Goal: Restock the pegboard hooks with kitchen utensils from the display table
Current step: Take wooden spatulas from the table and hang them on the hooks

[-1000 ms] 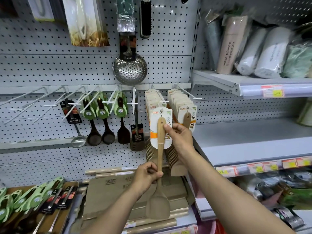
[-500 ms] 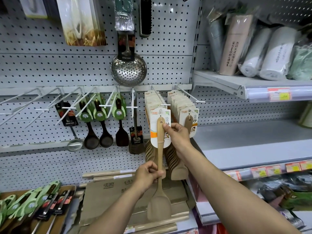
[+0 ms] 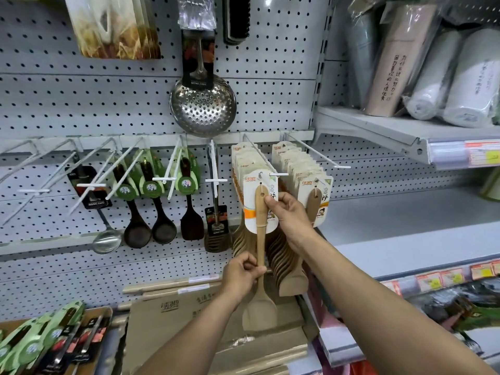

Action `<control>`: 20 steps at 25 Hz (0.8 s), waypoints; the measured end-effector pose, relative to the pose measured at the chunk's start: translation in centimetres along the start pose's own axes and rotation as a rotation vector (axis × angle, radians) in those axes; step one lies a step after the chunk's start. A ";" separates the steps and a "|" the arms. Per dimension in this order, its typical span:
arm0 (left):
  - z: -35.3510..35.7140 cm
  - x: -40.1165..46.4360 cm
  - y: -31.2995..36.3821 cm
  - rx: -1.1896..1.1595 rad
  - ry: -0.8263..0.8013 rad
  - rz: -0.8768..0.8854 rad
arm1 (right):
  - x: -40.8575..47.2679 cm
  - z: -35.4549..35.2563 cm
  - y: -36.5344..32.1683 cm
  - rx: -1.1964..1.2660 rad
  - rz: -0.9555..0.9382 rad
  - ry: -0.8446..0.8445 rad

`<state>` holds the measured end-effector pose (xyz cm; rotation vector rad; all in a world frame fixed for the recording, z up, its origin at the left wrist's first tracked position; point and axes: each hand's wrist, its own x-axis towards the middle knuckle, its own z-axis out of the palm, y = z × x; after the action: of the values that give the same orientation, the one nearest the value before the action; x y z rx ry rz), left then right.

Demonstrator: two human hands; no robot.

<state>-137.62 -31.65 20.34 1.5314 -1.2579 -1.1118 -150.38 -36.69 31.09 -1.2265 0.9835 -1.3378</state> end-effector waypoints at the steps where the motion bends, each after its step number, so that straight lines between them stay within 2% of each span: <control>1: 0.1 0.4 0.1 -0.007 0.005 0.003 | 0.2 0.0 0.0 0.005 -0.008 -0.001; 14: 0.7 3.6 -1.1 0.030 0.007 0.039 | 1.2 -0.5 1.4 0.005 0.026 0.021; 18: -0.9 0.6 0.3 0.105 -0.002 0.082 | -0.9 -0.4 1.6 -0.172 0.110 0.089; 20: -3.0 -1.1 0.9 0.165 0.024 0.105 | -2.8 -0.3 1.3 -0.384 0.223 0.134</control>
<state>-135.05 -30.43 22.11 1.5751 -1.4257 -0.9391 -150.64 -34.16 29.35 -1.2735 1.4778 -1.0968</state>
